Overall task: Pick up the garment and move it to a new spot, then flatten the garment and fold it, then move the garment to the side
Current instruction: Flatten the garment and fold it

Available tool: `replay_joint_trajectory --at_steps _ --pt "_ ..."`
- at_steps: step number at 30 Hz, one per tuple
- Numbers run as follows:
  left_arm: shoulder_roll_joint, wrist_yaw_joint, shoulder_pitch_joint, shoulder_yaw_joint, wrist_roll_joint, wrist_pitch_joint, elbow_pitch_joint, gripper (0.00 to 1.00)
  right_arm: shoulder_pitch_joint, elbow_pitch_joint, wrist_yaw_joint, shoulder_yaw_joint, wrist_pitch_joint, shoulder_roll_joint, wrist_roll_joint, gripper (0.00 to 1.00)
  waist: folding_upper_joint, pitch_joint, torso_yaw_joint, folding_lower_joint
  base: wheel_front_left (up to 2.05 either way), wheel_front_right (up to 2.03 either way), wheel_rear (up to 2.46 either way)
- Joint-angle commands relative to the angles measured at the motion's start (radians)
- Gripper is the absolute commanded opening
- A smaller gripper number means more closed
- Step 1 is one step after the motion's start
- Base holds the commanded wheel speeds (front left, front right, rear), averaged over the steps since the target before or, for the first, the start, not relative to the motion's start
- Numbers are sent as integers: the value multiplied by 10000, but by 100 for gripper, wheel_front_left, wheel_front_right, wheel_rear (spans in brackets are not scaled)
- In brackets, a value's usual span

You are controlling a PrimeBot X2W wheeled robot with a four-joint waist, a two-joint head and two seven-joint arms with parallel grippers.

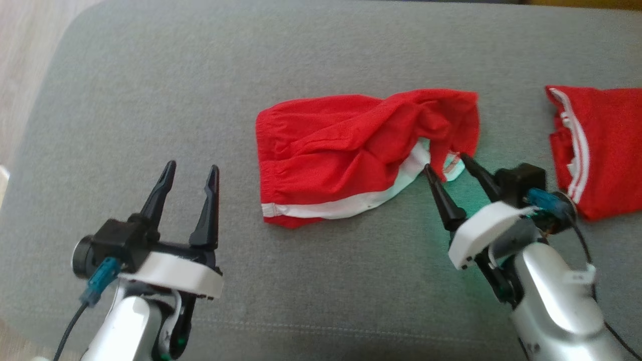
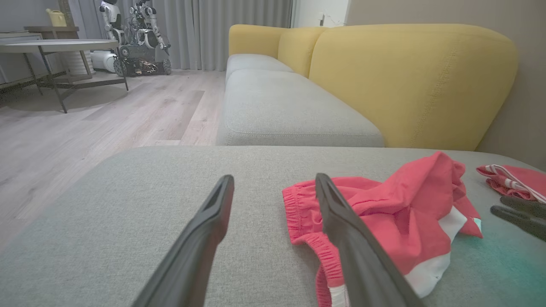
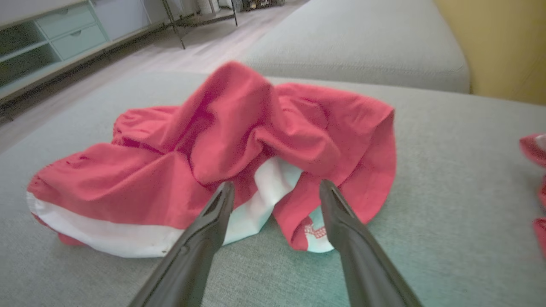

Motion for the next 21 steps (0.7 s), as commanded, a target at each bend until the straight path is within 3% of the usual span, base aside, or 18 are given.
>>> replay_joint_trajectory --at_steps 1,7,8,9,14,21 --pt "45 -76 -613 317 9 -105 -184 100 -705 500 -9 395 -223 8 111 100 0 280 288 0 0 0 0" --pt "-114 -154 -854 241 19 -203 -2 100 -1739 2172 -9 744 -780 162 210 100 0 516 490 0 0 0 0" --pt "-137 -163 -879 240 17 -220 32 100 -1868 2411 -9 806 -892 189 238 81 0 534 504 0 0 0 0" --pt "-158 -167 -899 245 15 -235 57 100 -1965 2625 -9 880 -958 217 298 0 0 559 510 0 0 0 0" --pt "-206 -166 -916 305 10 -293 153 100 -2121 3024 -9 1090 -1421 253 584 0 0 592 393 0 0 0 0" --pt "-115 -143 -798 435 38 -332 138 100 -1506 1991 -9 891 -1827 201 763 0 0 522 -59 0 0 0 0"
